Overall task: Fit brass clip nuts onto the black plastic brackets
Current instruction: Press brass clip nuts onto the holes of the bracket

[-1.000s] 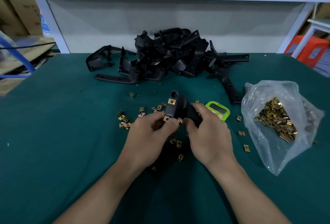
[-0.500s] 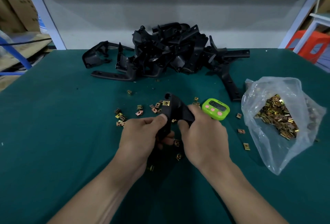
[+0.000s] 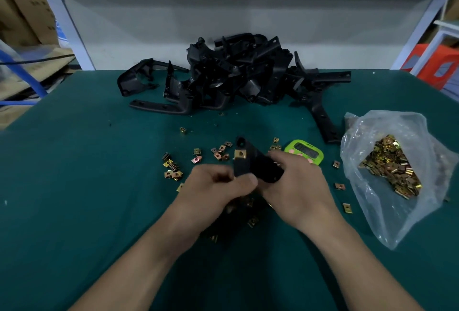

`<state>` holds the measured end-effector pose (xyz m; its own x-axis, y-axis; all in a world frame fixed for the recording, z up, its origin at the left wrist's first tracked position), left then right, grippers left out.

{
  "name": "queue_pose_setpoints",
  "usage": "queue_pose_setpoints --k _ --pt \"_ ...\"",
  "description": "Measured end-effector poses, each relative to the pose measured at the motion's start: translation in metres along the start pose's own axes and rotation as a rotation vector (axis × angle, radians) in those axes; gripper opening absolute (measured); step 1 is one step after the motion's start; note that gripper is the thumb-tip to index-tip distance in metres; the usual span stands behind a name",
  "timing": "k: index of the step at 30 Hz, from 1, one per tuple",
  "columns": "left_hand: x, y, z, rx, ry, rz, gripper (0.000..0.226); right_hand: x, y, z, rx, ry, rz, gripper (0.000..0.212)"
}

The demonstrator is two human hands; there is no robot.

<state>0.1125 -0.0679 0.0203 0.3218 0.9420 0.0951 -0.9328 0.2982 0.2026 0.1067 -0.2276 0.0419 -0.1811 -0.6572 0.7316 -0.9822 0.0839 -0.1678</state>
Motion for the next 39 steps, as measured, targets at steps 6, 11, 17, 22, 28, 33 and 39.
queue_pose_setpoints --k 6,11,17,22,28,33,39 --pt "-0.024 0.011 0.005 -0.086 -0.159 -0.358 0.037 -0.022 0.004 -0.006 0.069 0.165 -0.25 0.036" --pt "-0.015 0.003 0.013 -0.168 -0.124 -0.275 0.04 -0.035 -0.003 -0.022 0.166 0.072 -0.338 0.013" --pt "-0.033 0.01 0.011 -0.105 0.276 -0.426 0.037 -0.035 -0.003 -0.026 0.209 -0.046 -0.372 0.013" --pt "-0.048 0.019 0.018 -0.103 0.446 -0.564 0.041 -0.041 -0.005 -0.022 0.229 -0.065 -0.424 0.02" --pt "-0.033 0.009 0.01 -0.102 0.367 -0.294 0.046 -0.029 -0.01 -0.014 0.178 -0.116 -0.239 0.017" --pt "0.005 0.001 0.001 -0.11 0.141 0.01 0.056 -0.014 -0.012 0.007 0.039 0.119 -0.008 0.01" --pt "0.024 -0.005 0.0 -0.128 0.087 0.125 0.019 0.003 -0.008 0.012 -0.024 0.264 0.157 0.026"
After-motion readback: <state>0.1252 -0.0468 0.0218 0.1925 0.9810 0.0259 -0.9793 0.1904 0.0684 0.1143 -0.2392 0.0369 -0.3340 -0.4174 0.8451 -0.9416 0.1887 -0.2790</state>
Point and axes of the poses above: each hand's wrist, its own y-axis away from the middle knuckle, its own x-axis out of the back of the hand, z = x × y, the point moved 10 cm from there along -y, towards the middle knuckle, and after that the axes turned 5 degrees about x, right-handed, at the moved point
